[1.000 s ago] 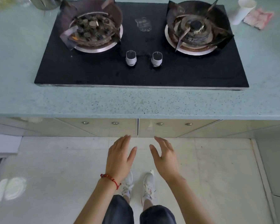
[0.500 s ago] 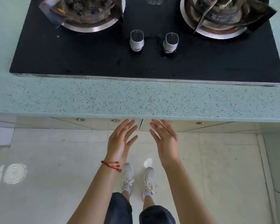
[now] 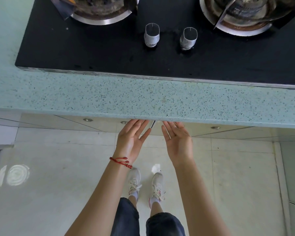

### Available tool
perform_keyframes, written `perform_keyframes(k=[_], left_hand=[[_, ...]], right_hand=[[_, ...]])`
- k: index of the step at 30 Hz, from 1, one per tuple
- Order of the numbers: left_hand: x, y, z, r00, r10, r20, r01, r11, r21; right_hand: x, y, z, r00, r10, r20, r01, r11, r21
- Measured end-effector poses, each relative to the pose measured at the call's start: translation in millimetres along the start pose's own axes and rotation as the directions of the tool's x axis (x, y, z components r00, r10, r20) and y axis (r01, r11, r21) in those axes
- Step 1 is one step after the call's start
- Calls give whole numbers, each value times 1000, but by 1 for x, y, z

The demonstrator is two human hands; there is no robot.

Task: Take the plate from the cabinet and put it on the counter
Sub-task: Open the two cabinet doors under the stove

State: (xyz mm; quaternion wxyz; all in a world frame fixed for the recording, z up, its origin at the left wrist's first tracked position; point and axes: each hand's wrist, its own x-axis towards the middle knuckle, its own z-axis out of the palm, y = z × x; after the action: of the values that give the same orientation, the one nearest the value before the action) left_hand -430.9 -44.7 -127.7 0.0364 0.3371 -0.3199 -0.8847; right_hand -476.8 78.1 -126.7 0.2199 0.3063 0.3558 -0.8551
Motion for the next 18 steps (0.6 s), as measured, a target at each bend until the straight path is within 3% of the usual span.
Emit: perform_keyframes(k=[10, 18], left_hand=[[-26, -10, -10, 992, 16, -122, -10, 999, 47], [-52, -23, -26, 961, 92, -262, -47, 984, 172]], right_hand=[[-25, 10, -20, 997, -38, -72, 34, 998, -59], [-48, 14, -40, 978, -143, -151, 93, 950, -297]])
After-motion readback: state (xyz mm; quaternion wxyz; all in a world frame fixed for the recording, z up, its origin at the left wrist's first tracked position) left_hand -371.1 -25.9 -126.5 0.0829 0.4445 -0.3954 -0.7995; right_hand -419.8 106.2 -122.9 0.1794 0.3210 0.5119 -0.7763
